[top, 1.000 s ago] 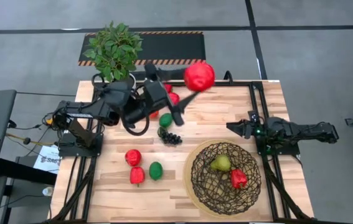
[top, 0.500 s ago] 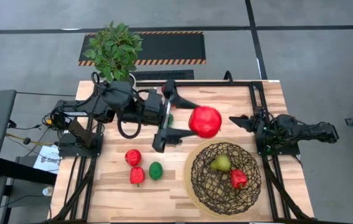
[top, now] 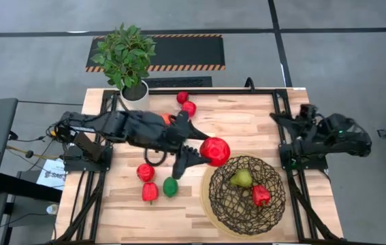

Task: Build produce basket
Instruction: Put the bottom right red apple into the black wire basket

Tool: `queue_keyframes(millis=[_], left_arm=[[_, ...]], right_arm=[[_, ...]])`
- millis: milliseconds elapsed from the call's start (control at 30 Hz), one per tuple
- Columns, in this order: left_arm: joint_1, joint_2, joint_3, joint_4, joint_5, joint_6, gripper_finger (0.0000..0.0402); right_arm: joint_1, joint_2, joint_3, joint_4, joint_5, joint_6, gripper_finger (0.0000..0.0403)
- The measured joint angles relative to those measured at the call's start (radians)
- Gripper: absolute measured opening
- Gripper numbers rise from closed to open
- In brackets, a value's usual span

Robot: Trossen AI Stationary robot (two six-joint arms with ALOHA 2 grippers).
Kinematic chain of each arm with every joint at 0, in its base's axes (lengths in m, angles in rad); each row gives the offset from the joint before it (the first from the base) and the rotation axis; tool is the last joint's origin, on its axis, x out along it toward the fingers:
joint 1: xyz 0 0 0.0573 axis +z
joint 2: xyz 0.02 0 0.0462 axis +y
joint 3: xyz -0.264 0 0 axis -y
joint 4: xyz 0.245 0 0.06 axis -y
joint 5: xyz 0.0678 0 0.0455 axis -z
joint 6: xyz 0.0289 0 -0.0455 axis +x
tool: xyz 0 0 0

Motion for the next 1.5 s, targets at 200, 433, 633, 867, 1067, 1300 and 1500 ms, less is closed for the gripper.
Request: queue_keyframes(millis=[200, 433, 633, 867, 1067, 1300, 1500], left_arm=[[-0.005, 0.001, -0.160, 0.063, -0.067, -0.044, 0.0291], [0.000, 0.003, -0.371, 0.288, -0.083, -0.100, 0.0291], [0.006, 0.003, -0.472, 0.382, -0.110, -0.113, 0.0291], [0.013, 0.105, -0.462, 0.408, -0.083, -0.115, 0.0291], [0.026, 0.214, -0.407, 0.399, -0.049, -0.075, 0.0291], [0.043, 0.272, -0.353, 0.405, -0.020, -0.043, 0.0291], [0.042, 0.311, -0.345, 0.552, 0.040, -0.022, 0.0291]], right_arm=[[0.000, 0.000, 0.114, -0.221, 0.001, -0.058, 0.0333], [0.000, 0.000, 0.123, -0.340, 0.002, -0.057, 0.0333], [-0.001, 0.000, 0.123, -0.387, 0.002, -0.050, 0.0333], [-0.001, 0.000, 0.124, -0.392, 0.004, -0.050, 0.0333], [-0.001, 0.000, 0.124, -0.430, 0.004, -0.049, 0.0333], [-0.001, 0.000, 0.124, -0.473, 0.004, -0.049, 0.0333], [-0.001, 0.000, 0.124, -0.512, 0.004, -0.049, 0.0333]])
